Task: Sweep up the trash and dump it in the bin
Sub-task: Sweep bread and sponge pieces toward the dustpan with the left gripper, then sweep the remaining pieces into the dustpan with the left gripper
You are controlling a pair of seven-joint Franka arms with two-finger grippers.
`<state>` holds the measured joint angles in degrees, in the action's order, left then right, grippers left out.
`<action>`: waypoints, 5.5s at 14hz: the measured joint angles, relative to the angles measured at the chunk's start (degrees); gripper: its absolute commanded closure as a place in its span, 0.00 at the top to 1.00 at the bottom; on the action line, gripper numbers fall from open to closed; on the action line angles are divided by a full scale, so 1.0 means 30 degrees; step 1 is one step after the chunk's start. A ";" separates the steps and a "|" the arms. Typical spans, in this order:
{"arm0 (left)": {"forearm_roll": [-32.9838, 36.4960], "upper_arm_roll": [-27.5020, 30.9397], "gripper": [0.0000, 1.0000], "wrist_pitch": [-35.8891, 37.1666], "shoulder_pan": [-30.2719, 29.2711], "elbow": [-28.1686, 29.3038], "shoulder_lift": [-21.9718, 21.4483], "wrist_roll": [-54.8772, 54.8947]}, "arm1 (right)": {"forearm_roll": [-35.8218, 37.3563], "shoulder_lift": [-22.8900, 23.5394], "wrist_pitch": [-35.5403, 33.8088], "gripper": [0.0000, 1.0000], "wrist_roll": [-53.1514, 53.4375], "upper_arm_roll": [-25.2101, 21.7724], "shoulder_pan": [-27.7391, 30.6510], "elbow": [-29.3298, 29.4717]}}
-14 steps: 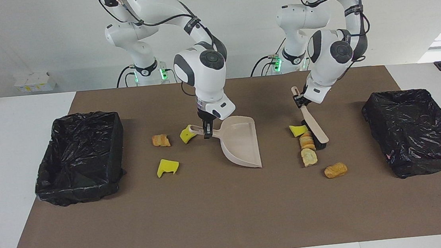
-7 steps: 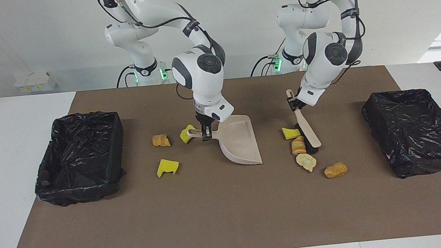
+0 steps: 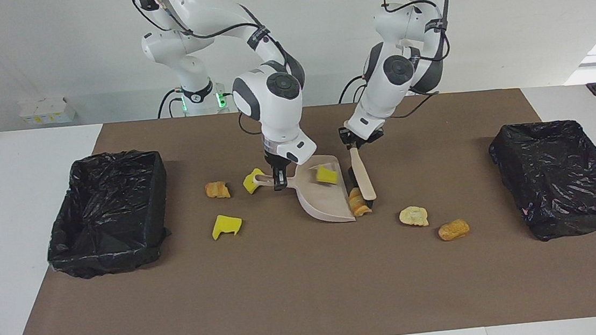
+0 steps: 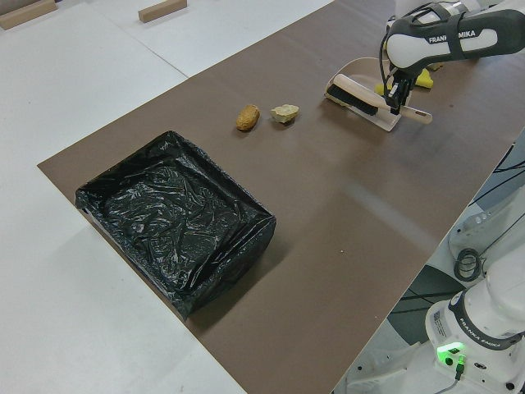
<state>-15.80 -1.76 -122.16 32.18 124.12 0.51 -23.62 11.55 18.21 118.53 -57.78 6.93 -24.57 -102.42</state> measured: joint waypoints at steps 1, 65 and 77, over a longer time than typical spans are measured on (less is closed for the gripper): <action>-0.0010 -0.0002 0.00 0.0152 0.0089 -0.0345 0.0053 -0.0007 | 0.0000 0.0017 0.0039 0.00 -0.0035 -0.0001 0.0013 -0.0002; 0.0286 0.0673 0.00 0.4991 -0.2278 -0.0660 0.0306 -0.1084 | 0.0003 0.0066 0.0256 0.00 -0.0086 0.0002 0.0079 -0.0012; -0.1516 0.0233 0.00 0.0569 0.1870 0.0507 -0.0854 -0.2800 | 0.0003 0.0072 0.0276 0.00 -0.0086 0.0002 0.0090 -0.0026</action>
<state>-20.34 -1.06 -120.46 37.80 125.64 -2.05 -32.02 11.56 18.42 119.36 -58.04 6.94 -24.30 -102.50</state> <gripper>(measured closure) 0.740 0.687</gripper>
